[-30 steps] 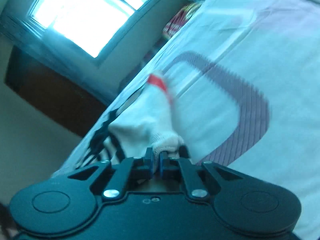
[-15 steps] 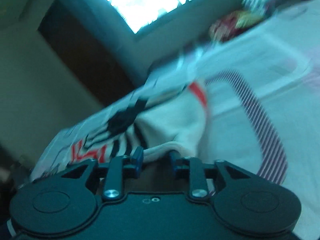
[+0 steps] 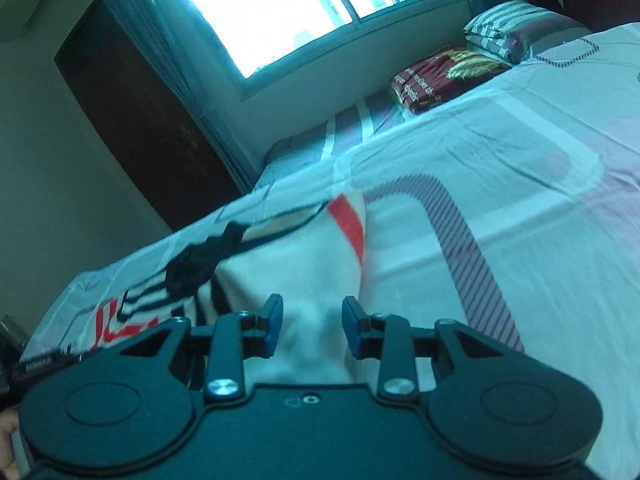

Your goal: Fold small clothes

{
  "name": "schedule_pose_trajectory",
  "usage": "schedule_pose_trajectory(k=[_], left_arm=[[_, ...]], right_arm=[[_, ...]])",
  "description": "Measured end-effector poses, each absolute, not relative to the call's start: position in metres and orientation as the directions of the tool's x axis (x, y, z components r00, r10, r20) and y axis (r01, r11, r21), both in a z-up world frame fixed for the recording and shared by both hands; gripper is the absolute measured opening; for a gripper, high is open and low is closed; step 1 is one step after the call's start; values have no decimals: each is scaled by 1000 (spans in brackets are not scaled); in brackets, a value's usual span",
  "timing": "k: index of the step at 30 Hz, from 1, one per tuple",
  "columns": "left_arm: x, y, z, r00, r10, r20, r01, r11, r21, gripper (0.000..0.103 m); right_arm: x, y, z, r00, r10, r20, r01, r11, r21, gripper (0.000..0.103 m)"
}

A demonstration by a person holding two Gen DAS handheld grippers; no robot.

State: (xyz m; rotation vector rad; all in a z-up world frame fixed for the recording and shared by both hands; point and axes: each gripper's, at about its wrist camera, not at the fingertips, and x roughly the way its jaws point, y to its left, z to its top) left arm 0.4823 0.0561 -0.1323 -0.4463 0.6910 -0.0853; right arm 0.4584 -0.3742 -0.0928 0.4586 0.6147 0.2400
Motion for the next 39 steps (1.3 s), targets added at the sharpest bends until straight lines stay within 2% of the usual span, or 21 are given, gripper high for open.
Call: schedule_pose_trajectory(k=[1, 2, 3, 7, 9, 11, 12, 15, 20, 21, 22, 23, 24, 27, 31, 33, 36, 39], left_arm=[[484, 58, -134, 768, -222, -600, -76, 900, -430, 50], [486, 59, -136, 767, -223, -602, -85, 894, -440, 37], [487, 62, -138, 760, -226, -609, -92, 891, -446, 15], [485, 65, -144, 766, -244, -595, -87, 877, -472, 11], [483, 65, -146, 772, -245, -587, -84, 875, -476, 11], [482, 66, -147, 780, -242, -577, -83, 874, -480, 9], [478, 67, -144, 801, -220, -556, -91, 874, -477, 8], [470, 66, -143, 830, -137, -540, -131, 894, -428, 8], [476, 63, -151, 806, -153, -572, -132, 895, -425, 8], [476, 64, -149, 801, -158, -578, -128, 897, -423, 17], [474, 65, -145, 801, -157, -578, -124, 901, -416, 34], [469, 66, -140, 810, -134, -571, -126, 911, -393, 46], [461, 68, -132, 828, -87, -554, -142, 923, -357, 66], [450, 58, -106, 878, 4, -479, -140, 958, -249, 68], [483, -3, -89, 875, -76, -479, 0, 988, -157, 68], [505, -34, -91, 861, -118, -495, 46, 987, -155, 68], [540, -68, -106, 806, -176, -565, 86, 980, -182, 68], [553, -92, -123, 762, -185, -620, 106, 981, -162, 68]], right_arm=[[470, -379, -95, 795, 359, -489, -84, 863, 498, 42], [482, -382, -97, 795, 365, -484, -84, 857, 508, 44], [495, -386, -99, 793, 369, -484, -87, 856, 510, 46], [534, -397, -108, 782, 390, -487, -82, 838, 539, 45], [547, -398, -113, 773, 384, -504, -64, 839, 540, 41], [554, -392, -117, 752, 389, -532, -85, 858, 507, 12], [553, -387, -116, 758, 358, -546, -92, 886, 454, 10], [548, -385, -116, 782, 303, -545, -72, 912, 404, 9], [551, -385, -120, 773, 295, -561, -64, 917, 394, 11], [550, -384, -118, 773, 290, -564, -67, 922, 381, 18], [547, -384, -114, 775, 278, -568, -67, 929, 363, 23], [543, -382, -109, 779, 260, -571, -68, 940, 335, 26], [537, -379, -104, 786, 245, -568, -78, 950, 301, 27], [520, -361, -89, 812, 229, -537, -151, 971, 185, 26], [516, -316, -84, 788, 286, -546, -276, 956, 102, 22], [521, -294, -87, 757, 324, -567, -326, 940, 102, 18], [533, -266, -94, 709, 358, -608, -391, 917, 84, 12], [543, -255, -101, 677, 365, -639, -418, 905, 75, 11]])
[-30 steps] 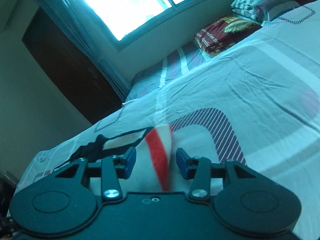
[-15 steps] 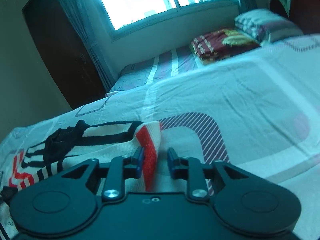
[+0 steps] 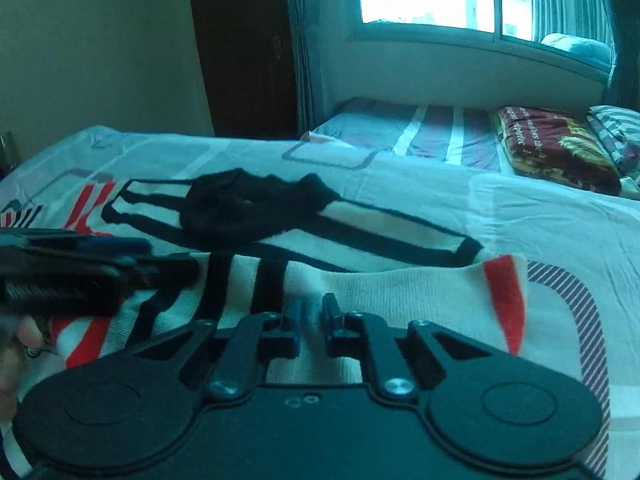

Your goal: Fold small clothes

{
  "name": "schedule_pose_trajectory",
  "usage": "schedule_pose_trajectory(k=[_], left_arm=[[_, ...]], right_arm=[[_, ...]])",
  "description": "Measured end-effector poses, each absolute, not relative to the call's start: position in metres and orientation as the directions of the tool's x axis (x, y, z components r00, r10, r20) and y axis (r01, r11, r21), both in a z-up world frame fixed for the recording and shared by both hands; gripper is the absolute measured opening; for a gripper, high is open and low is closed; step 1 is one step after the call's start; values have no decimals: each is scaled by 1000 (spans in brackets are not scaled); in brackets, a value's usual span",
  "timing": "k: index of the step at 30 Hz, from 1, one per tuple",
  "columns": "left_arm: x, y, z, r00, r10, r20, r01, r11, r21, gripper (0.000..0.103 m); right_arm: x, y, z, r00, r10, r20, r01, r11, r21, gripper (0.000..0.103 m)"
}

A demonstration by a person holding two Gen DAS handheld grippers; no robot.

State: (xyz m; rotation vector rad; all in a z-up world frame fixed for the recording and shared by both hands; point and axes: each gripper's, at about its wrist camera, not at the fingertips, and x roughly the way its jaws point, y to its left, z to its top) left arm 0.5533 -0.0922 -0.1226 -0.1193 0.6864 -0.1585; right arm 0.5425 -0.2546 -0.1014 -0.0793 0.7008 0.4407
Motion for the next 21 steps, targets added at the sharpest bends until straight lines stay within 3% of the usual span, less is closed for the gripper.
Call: schedule_pose_trajectory(k=[3, 5, 6, 9, 13, 16, 18, 19, 21], left_arm=[[542, -97, -131, 767, -122, -630, 101, 992, -69, 68], [528, -84, -130, 782, -82, -618, 81, 996, -30, 68], [521, -73, -130, 782, -64, -619, 66, 998, -20, 68], [499, -35, -130, 791, -23, -611, 18, 1000, -15, 68], [483, -6, -128, 792, 4, -610, -29, 999, -30, 68], [471, 4, -118, 811, 52, -583, -60, 998, 6, 68], [479, 9, -128, 765, 74, -639, -48, 997, 58, 69], [479, 12, -134, 765, 62, -642, -37, 998, 52, 75], [479, 24, -132, 765, 42, -643, -45, 999, 11, 76]], right_arm=[[547, -263, -102, 659, 375, -652, -422, 902, 92, 9], [548, -278, -99, 704, 297, -645, -358, 933, 39, 4], [550, -291, -99, 714, 279, -642, -328, 944, 46, 0], [556, -324, -99, 740, 204, -641, -223, 973, 52, 0], [555, -334, -99, 740, 204, -641, -199, 977, 82, 0], [528, -321, -83, 779, 208, -591, -215, 975, 60, 17], [499, -312, -77, 794, 229, -563, -238, 969, 58, 17], [488, -308, -81, 784, 243, -571, -256, 965, 60, 16], [484, -297, -97, 715, 214, -665, -283, 959, 5, 12]])
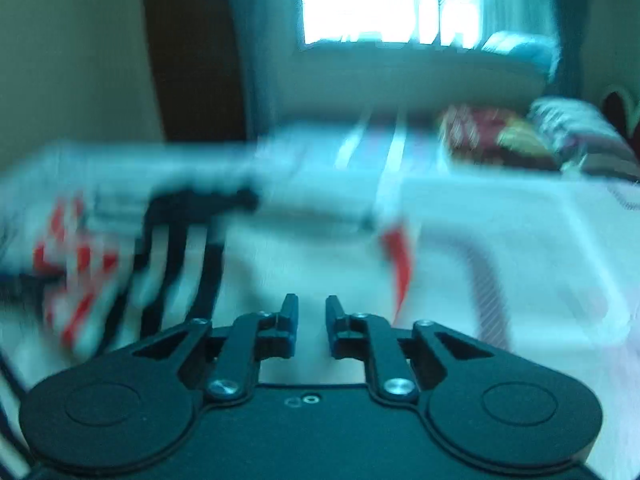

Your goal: Fold small clothes

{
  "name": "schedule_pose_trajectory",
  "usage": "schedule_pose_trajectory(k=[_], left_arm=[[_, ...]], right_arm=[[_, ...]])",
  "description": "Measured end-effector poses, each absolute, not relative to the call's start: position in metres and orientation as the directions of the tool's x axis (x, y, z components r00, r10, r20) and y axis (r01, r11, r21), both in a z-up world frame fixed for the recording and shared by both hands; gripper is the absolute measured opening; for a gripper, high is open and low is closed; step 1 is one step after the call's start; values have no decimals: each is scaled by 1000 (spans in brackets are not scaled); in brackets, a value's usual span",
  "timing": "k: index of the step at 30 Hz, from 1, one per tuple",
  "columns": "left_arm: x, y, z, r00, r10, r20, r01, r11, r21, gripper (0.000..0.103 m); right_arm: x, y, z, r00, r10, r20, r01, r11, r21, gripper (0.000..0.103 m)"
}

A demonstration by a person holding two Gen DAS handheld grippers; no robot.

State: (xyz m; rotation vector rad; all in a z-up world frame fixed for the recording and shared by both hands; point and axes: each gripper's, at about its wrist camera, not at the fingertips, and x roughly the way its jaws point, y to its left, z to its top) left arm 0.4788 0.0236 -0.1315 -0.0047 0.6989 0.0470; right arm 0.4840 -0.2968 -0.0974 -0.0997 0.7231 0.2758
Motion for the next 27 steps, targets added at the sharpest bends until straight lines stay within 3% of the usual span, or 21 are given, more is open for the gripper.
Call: schedule_pose_trajectory(k=[2, 5, 8, 12, 18, 21, 27], left_arm=[[469, 40, -121, 783, 38, -620, -83, 996, -43, 76], [439, 83, -113, 809, 46, -586, -137, 984, -112, 76], [407, 136, -118, 792, 108, -601, -243, 959, -148, 76], [372, 193, -129, 766, 146, -626, -356, 907, -224, 76], [364, 212, -132, 783, 102, -614, -378, 862, -339, 76], [385, 185, -125, 772, 62, -633, -308, 907, -287, 76], [451, 102, -124, 720, 78, -690, -121, 993, -14, 76]], right_arm=[[473, -294, -95, 740, 181, -648, -257, 966, -23, 12], [455, -303, -72, 786, 204, -583, -205, 977, 65, 21], [438, -294, -57, 803, 231, -550, -234, 970, 66, 22], [432, -270, -56, 772, 313, -554, -302, 947, 113, 23], [426, -205, -65, 667, 466, -581, -429, 878, 211, 21], [427, -164, -68, 649, 481, -589, -478, 861, 176, 19], [435, -143, -69, 642, 488, -591, -473, 859, 196, 21]])
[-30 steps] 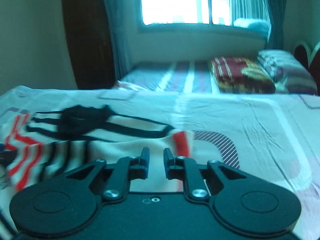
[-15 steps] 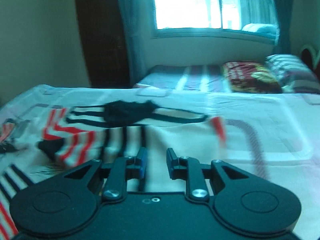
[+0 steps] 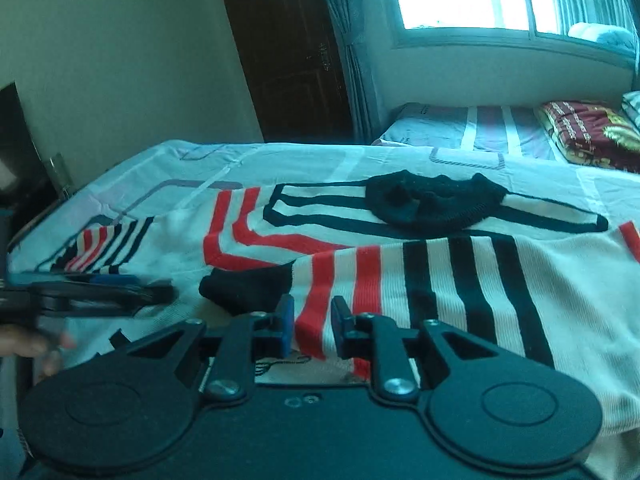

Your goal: Fold small clothes

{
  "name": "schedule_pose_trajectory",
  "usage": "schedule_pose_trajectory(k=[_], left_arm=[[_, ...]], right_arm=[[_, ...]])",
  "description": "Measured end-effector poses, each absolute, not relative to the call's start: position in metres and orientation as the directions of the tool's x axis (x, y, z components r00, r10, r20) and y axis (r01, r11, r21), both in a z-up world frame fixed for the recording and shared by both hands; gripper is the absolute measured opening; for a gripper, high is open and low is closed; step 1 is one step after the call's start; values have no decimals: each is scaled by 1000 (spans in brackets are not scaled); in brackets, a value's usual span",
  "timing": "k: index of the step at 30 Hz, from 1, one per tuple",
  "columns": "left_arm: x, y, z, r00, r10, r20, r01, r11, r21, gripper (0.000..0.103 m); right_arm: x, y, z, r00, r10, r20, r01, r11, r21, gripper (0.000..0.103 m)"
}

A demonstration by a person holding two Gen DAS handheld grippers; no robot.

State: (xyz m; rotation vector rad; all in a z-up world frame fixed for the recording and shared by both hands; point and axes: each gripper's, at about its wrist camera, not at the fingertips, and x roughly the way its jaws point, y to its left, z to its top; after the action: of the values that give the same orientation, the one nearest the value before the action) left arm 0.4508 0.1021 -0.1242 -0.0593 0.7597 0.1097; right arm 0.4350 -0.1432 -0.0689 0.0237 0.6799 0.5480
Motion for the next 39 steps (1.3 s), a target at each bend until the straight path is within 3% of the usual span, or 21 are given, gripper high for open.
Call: schedule_pose_trajectory(k=[4, 10, 14, 17, 23, 27, 29, 33, 39], left_arm=[[463, 76, -126, 725, 129, -677, -81, 992, 101, 76], [455, 66, -109, 766, 17, -643, 37, 997, 70, 76], [449, 82, -103, 781, -127, -611, 55, 989, -136, 76], [448, 85, -108, 778, -65, -625, 0, 995, -102, 76], [438, 114, -111, 786, -56, -615, -105, 969, -222, 76], [432, 123, -113, 779, -37, -625, -132, 966, -223, 76], [429, 130, -114, 777, -34, -629, -145, 962, -232, 76], [419, 144, -115, 777, -17, -629, -174, 955, -241, 76], [409, 157, -121, 777, 23, -629, -242, 933, -265, 76]], right_arm=[[446, -139, -77, 635, 476, -609, -471, 863, 183, 21], [457, -122, -96, 589, 506, -630, -514, 836, 190, 21], [457, -117, -100, 620, 460, -635, -475, 865, 163, 19], [450, -118, -92, 625, 477, -618, -482, 858, 175, 22], [446, -101, -84, 581, 567, -584, -577, 793, 196, 22], [464, -72, -106, 572, 499, -651, -563, 816, 131, 11], [467, -71, -108, 599, 490, -633, -536, 833, 138, 10], [451, -77, -96, 595, 522, -611, -547, 820, 167, 23], [445, -61, -97, 584, 554, -593, -620, 776, 115, 21]])
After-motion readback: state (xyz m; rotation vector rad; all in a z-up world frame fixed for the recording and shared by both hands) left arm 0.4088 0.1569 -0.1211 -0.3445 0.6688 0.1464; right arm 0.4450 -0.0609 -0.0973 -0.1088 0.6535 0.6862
